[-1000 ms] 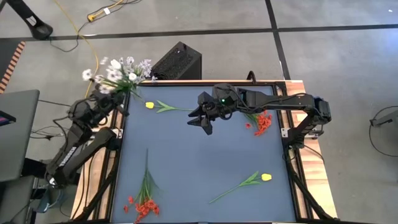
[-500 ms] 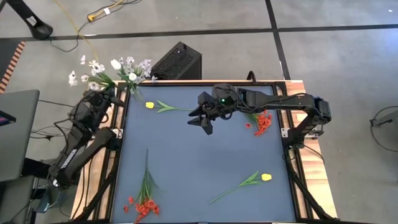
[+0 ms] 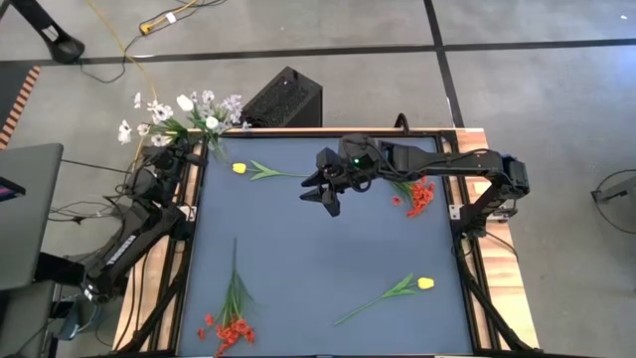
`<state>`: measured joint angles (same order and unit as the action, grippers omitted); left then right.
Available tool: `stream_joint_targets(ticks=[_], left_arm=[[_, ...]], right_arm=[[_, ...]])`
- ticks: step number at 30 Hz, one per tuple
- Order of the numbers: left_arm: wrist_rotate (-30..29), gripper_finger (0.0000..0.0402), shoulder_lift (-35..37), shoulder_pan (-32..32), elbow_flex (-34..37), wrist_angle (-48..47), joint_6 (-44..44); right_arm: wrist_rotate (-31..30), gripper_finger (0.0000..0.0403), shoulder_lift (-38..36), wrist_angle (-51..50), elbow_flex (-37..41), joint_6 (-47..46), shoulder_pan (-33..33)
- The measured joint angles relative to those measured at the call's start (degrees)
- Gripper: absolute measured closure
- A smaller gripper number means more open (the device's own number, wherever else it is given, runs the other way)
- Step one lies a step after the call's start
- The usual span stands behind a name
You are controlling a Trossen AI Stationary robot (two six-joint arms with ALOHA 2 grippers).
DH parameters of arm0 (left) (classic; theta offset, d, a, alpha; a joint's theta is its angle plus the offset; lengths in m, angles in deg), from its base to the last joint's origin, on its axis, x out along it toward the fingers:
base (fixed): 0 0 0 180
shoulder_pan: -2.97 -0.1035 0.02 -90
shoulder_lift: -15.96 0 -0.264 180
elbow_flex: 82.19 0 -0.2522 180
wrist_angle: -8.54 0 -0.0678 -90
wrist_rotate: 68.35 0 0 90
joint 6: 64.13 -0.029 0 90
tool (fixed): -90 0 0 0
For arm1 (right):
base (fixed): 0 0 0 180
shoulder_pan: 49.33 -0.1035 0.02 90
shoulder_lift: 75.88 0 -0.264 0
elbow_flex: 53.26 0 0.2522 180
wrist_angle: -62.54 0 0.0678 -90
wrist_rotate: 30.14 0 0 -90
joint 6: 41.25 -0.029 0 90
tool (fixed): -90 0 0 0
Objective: Sort flowers into vase by color
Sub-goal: Put the white patterned flowers into the transparent vase
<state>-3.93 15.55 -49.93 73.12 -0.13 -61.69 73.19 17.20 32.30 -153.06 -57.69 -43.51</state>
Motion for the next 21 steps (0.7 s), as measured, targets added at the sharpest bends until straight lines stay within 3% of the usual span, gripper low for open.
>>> stream_joint_targets(ticks=[7, 14, 21], left_arm=[[0.82, 0.0401, -0.02, 0.00, 0.34, -2.35, 0.16], [-0.81, 0.0401, -0.02, -0.02, 5.63, 5.12, 0.80], [-2.29, 0.0401, -0.01, -0.02, 6.73, 6.44, -0.20]], right_arm=[[0.04, 0.0177, 0.00, -0.01, 0.00, 0.00, 0.29], [0.04, 0.0177, 0.00, 0.11, 0.00, 0.00, 0.77], [0.06, 0.0177, 0.00, 0.13, 0.00, -0.02, 0.77]])
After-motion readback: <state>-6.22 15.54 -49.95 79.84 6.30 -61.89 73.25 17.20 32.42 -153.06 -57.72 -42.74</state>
